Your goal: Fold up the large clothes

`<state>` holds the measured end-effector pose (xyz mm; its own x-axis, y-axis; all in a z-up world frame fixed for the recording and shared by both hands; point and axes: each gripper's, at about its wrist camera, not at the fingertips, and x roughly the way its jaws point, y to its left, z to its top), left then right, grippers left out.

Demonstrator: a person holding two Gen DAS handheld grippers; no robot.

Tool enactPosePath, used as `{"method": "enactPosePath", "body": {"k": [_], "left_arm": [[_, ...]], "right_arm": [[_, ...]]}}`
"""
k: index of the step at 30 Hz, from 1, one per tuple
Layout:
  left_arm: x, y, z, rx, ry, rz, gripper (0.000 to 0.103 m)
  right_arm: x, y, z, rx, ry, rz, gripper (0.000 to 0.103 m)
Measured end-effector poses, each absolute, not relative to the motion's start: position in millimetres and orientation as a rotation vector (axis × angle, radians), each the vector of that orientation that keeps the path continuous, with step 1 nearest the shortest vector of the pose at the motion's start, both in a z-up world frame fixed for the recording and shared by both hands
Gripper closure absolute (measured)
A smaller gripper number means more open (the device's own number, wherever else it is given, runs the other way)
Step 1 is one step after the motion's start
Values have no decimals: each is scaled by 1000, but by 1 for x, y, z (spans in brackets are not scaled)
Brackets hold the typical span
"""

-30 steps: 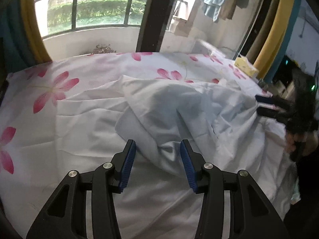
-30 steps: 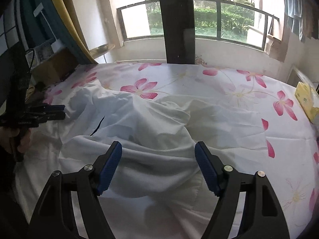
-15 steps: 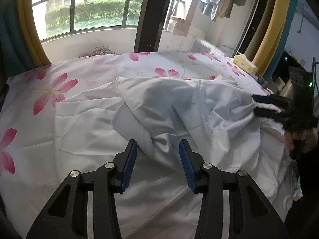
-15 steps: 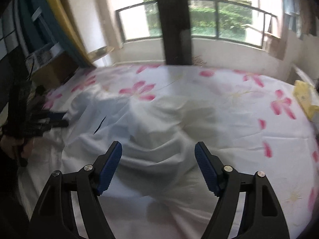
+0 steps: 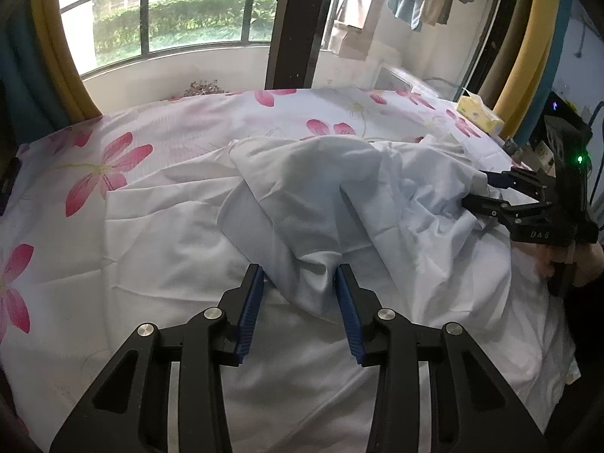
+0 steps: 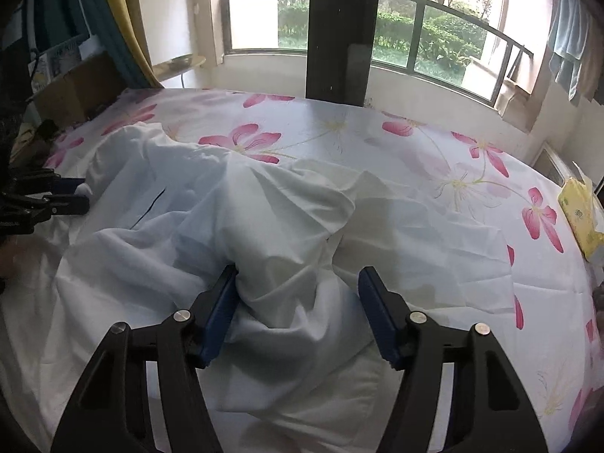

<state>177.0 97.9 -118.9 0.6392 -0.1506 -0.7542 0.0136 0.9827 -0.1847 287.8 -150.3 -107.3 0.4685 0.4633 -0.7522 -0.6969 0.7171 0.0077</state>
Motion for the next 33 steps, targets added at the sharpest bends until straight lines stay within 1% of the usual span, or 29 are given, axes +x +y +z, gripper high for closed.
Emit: {"method": "enactPosePath", "body": {"k": [19, 33], "left_arm": [[118, 99, -83, -188, 772, -45, 61], [32, 120, -74, -249, 711, 78, 61]], "right_arm": [[253, -189, -62, -288, 740, 629, 38], [209, -239, -49, -241, 710, 553, 37]]}}
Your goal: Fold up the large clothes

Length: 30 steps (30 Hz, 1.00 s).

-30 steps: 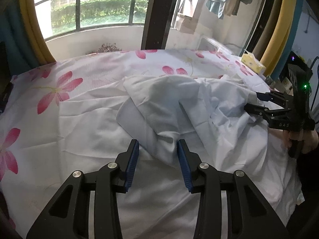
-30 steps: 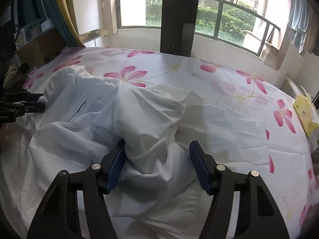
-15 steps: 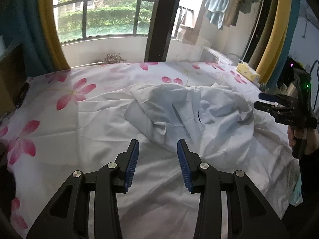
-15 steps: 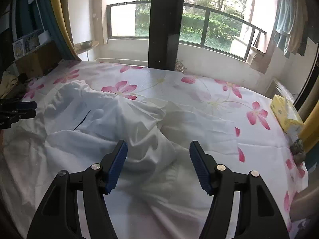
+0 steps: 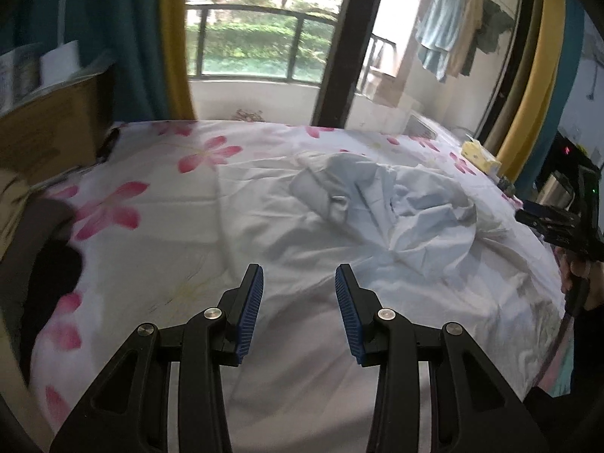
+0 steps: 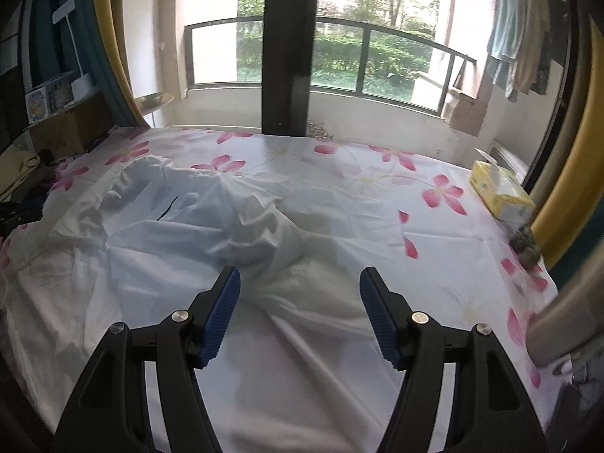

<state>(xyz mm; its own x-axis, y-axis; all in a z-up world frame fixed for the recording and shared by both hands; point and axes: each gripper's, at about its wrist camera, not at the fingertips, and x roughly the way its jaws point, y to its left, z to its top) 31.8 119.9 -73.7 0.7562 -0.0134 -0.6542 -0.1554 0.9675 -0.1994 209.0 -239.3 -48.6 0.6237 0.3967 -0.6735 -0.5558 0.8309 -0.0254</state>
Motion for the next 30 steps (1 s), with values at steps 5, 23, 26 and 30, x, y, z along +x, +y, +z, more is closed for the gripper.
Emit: {"method": "enactPosePath", "body": {"k": [5, 23, 26, 30], "left_arm": [[-5, 128, -78, -252, 697, 120, 61], [-92, 133, -120, -291, 785, 217, 61], [-103, 125, -123, -285, 765, 246, 48], [-107, 116, -129, -262, 773, 258, 46]], "right_arm": [[193, -257, -50, -240, 707, 517, 36], [151, -307, -67, -235, 722, 389, 34], [146, -327, -69, -223, 730, 343, 34], [140, -356, -74, -211, 747, 277, 34]]}}
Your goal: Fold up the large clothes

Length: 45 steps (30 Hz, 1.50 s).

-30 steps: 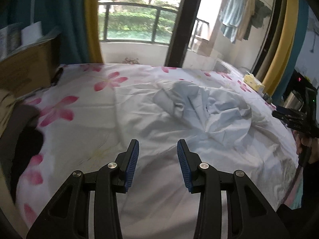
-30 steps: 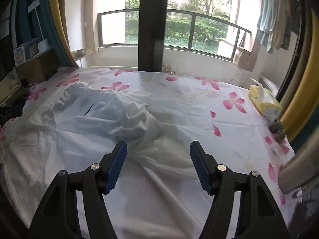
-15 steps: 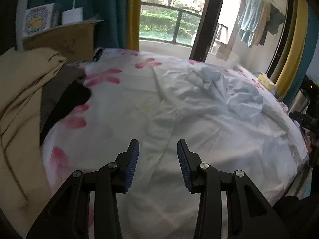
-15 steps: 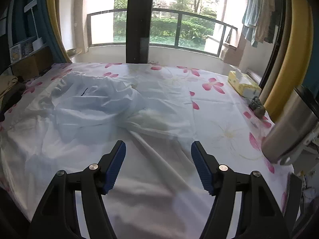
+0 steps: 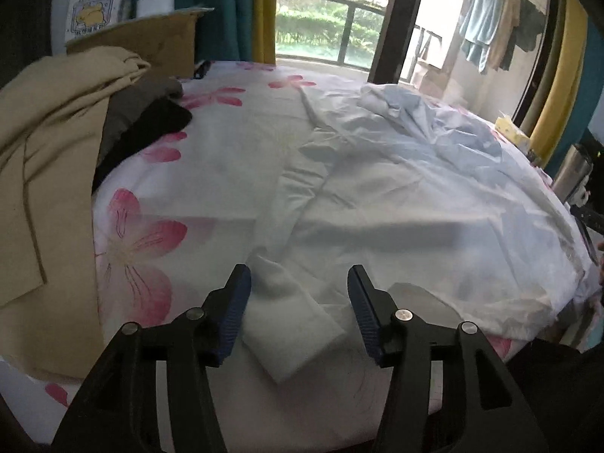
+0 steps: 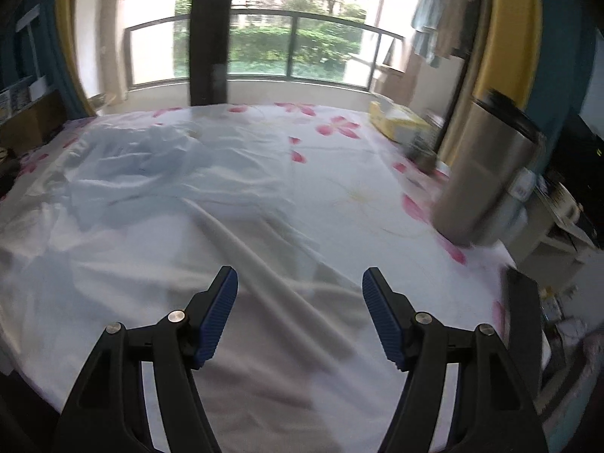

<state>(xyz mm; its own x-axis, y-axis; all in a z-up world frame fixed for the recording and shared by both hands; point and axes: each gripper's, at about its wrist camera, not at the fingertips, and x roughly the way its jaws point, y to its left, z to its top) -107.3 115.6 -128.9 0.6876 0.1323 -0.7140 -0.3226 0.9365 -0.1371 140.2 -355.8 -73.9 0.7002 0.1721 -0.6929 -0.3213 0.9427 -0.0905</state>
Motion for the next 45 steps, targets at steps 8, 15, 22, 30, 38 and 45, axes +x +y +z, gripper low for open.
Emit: {"method": "enactPosePath", "body": {"k": [8, 15, 22, 30, 38, 45], "left_arm": [[-111, 109, -132, -172, 803, 293, 45], [-111, 106, -131, -214, 808, 398, 45], [-116, 113, -128, -282, 825, 388, 42], [-118, 100, -130, -234, 828, 422, 40], [-119, 98, -125, -218, 844, 336, 95], [-120, 97, -96, -211, 750, 327, 97]], "right_arm": [[133, -399, -92, -184, 804, 189, 34], [128, -421, -112, -133, 838, 165, 34], [121, -429, -118, -90, 821, 214, 34], [106, -404, -118, -116, 792, 324, 96], [103, -389, -112, -119, 783, 385, 98], [100, -387, -85, -121, 707, 370, 98]]}}
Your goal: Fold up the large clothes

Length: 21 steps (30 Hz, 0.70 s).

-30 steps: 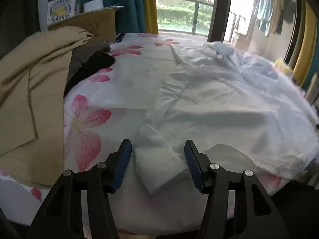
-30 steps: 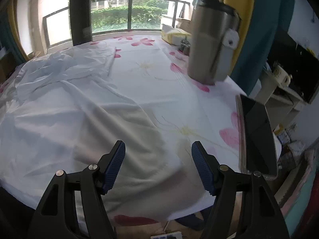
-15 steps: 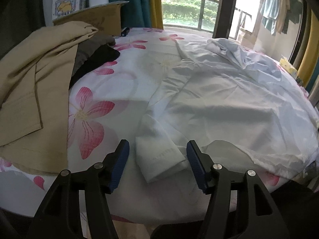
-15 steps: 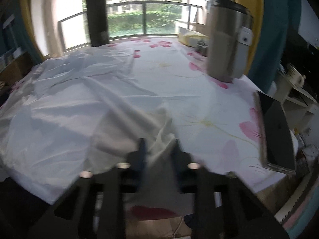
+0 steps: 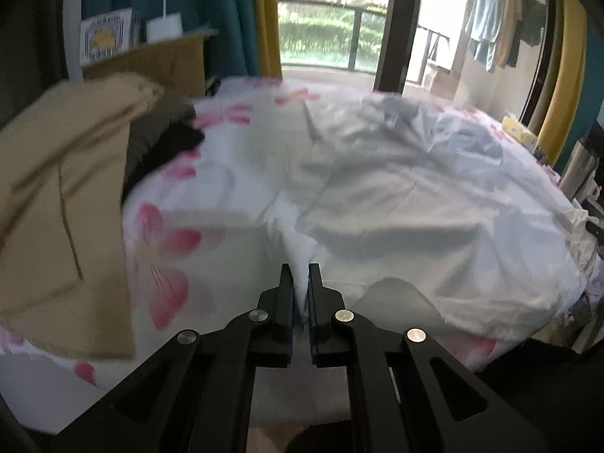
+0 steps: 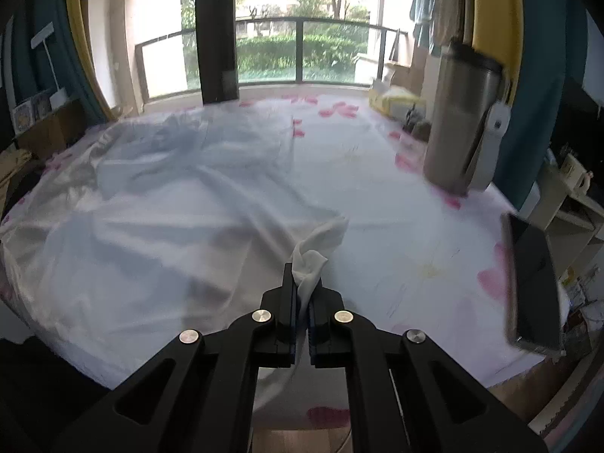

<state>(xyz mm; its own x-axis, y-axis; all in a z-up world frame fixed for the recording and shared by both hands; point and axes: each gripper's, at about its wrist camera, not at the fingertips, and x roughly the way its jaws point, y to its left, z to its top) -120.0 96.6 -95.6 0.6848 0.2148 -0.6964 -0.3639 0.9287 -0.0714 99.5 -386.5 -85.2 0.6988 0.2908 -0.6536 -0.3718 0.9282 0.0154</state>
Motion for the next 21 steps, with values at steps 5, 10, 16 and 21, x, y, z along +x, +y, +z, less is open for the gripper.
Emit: {"method": "enactPosePath", "body": {"k": [5, 10, 16, 21], "left_arm": [[-116, 99, -65, -174, 675, 332, 97], [-108, 104, -48, -161, 643, 333, 97], [-98, 111, -34, -158, 614, 346, 97], [-86, 118, -20, -147, 587, 357, 97]], "right_arm": [[102, -390, -61, -103, 642, 350, 98], [110, -389, -45, -89, 607, 354, 98], [121, -388, -30, -81, 579, 350, 99], [134, -384, -19, -76, 556, 345, 98]]}}
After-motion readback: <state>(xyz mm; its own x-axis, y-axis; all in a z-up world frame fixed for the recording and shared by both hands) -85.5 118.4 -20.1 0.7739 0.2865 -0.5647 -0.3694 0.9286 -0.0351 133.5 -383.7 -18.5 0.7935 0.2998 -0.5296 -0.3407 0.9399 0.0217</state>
